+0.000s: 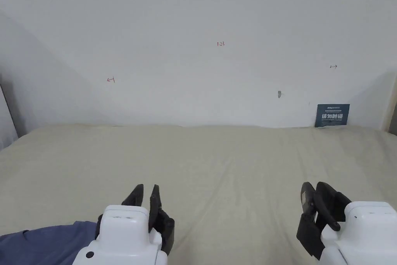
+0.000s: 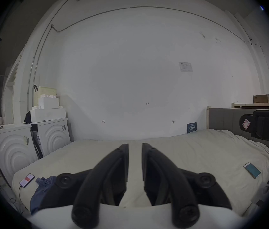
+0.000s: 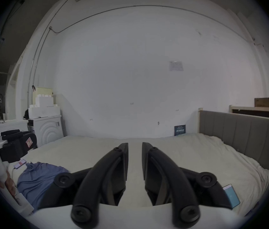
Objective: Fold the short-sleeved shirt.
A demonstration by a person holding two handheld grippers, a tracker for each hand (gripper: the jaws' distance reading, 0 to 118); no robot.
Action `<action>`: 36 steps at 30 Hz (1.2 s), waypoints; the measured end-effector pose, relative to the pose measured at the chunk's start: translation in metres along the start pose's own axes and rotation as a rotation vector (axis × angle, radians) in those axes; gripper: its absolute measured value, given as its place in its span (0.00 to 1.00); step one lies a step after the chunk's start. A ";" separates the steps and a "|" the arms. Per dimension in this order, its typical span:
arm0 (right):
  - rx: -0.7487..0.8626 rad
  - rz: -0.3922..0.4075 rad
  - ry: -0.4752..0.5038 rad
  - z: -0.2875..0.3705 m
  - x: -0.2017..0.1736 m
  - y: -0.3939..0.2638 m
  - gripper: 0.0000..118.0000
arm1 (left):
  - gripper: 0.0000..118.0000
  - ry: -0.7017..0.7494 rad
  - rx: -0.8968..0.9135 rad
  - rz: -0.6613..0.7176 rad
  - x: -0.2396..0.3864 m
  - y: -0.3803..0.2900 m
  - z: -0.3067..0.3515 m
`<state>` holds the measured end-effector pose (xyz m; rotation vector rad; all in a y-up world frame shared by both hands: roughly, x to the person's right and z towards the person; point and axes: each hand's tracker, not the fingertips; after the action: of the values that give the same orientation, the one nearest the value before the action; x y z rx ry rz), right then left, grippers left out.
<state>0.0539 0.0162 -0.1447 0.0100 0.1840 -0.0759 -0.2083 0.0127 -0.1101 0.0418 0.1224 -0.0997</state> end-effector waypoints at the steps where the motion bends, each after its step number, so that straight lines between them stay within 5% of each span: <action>1: -0.019 -0.017 0.033 -0.001 0.001 0.000 0.08 | 0.06 0.009 0.005 -0.004 0.000 0.000 0.001; 3: -0.007 -0.002 0.014 0.000 0.000 -0.001 0.05 | 0.00 0.008 0.005 -0.013 0.001 0.001 0.002; 14: -0.029 0.060 0.026 -0.003 -0.008 -0.005 0.02 | 0.00 -0.028 -0.066 0.056 -0.005 0.005 -0.003; 20: -0.036 0.024 0.052 -0.006 -0.011 -0.004 0.02 | 0.00 0.000 -0.067 0.060 -0.012 0.005 0.000; 36: -0.084 -0.010 0.368 -0.036 -0.106 -0.014 0.02 | 0.00 0.282 -0.107 0.012 -0.102 0.006 0.054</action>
<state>-0.0573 0.0110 -0.1611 -0.0610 0.5550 -0.0757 -0.3020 0.0263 -0.0438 -0.0502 0.4091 -0.0744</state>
